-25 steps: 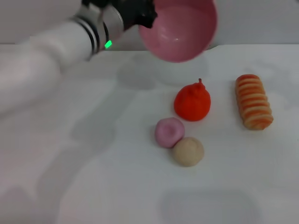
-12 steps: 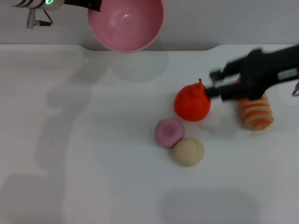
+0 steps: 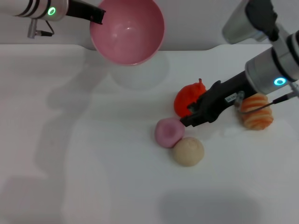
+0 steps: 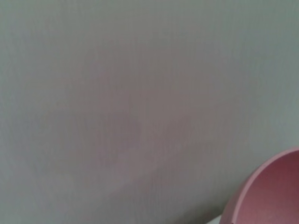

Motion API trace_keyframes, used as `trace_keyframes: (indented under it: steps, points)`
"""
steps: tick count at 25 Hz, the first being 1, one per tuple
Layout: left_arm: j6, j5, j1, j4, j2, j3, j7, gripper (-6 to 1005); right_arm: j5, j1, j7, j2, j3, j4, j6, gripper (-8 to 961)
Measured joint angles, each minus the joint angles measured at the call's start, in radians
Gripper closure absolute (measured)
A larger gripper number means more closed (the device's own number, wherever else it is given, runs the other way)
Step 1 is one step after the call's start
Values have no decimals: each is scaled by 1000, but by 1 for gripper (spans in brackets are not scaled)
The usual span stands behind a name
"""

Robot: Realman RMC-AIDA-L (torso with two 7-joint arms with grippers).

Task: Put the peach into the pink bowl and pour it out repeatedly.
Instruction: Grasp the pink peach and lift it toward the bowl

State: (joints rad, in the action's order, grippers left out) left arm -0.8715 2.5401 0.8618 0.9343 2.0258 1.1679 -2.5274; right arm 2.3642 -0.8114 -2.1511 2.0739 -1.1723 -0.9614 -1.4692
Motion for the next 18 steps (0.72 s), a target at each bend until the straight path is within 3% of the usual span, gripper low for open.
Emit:
trace_keyframes:
  steps: [8,18]
  points:
    - [-15,0,-21,3,19,13,23,950,-92,-7,-21,2,-79,108,181,579]
    - [-41,3,-25,11,19,29,64,950,-154,-23,-46,7,-183,239,348,590]
